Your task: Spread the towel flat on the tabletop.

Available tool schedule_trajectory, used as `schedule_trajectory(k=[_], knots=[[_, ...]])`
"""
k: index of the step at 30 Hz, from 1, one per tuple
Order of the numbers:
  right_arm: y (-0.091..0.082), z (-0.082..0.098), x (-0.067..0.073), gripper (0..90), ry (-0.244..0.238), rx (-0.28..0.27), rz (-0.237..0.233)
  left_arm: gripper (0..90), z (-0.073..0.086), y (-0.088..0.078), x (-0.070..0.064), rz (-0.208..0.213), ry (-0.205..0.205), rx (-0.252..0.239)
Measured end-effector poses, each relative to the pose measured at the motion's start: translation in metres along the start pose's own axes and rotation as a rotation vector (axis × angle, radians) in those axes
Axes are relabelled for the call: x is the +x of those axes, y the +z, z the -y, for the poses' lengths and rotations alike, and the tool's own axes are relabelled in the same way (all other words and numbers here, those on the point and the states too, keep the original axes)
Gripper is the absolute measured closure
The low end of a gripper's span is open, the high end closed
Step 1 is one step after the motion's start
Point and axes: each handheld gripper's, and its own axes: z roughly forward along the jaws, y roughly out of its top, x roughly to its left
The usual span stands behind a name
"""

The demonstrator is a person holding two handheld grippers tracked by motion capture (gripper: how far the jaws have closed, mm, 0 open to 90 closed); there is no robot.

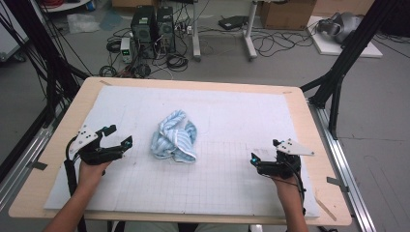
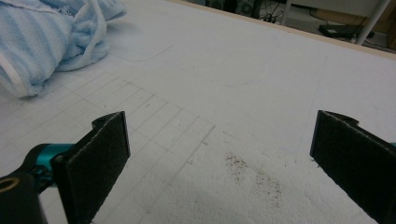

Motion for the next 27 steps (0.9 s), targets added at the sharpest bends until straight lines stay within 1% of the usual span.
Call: schedule_trajectory(k=[2,4,9,12,16,17,19,20,21,22,23,24,25,26,27], knots=[[0.0,0.0,0.0,3.8,0.003,0.002,-0.001,17.8,-0.003,-0.001,-0.002,-0.003,0.002,-0.013],[0.001,0.0,0.0,3.8,0.005,0.005,-0.004,17.8,-0.005,-0.001,-0.004,0.013,-0.005,-0.021],[0.002,0.0,0.001,3.8,-0.001,0.008,-0.009,18.2,-0.01,0.004,-0.011,0.053,0.02,-0.011],[0.002,0.0,0.002,3.8,-0.004,0.012,-0.015,18.2,-0.01,0.007,-0.017,0.076,0.028,-0.005],[0.003,0.0,0.002,3.8,0.001,0.016,-0.023,18.1,-0.011,0.017,-0.027,0.117,0.033,0.018],[0.004,0.0,0.002,3.8,-0.003,0.018,-0.025,18.2,-0.013,0.021,-0.031,0.138,0.034,0.027],[0.004,0.0,0.004,3.8,-0.004,0.02,-0.03,18.3,-0.016,0.028,-0.038,0.167,0.042,0.047],[0.004,0.0,0.004,3.8,-0.005,0.022,-0.032,18.3,-0.019,0.034,-0.044,0.187,0.051,0.058],[0.004,0.0,0.004,3.8,-0.006,0.022,-0.033,18.4,-0.019,0.034,-0.044,0.187,0.051,0.058],[0.004,0.0,0.004,3.8,-0.004,0.021,-0.033,18.5,-0.021,0.039,-0.048,0.2,0.057,0.067],[0.004,0.0,0.004,3.8,-0.003,0.02,-0.034,18.8,-0.024,0.047,-0.053,0.22,0.06,0.087],[0.004,0.0,0.004,3.8,-0.007,0.018,-0.031,20.3,-0.024,0.047,-0.053,0.22,0.06,0.087],[0.004,0.0,0.004,3.8,-0.002,0.02,-0.032,22.2,-0.027,0.055,-0.059,0.24,0.064,0.106],[0.003,0.0,0.004,3.8,0.0,0.02,-0.032,22.7,-0.027,0.055,-0.059,0.24,0.064,0.106],[0.003,0.0,0.004,3.8,0.0,0.02,-0.032,22.7,-0.029,0.059,-0.062,0.24,0.073,0.108]])
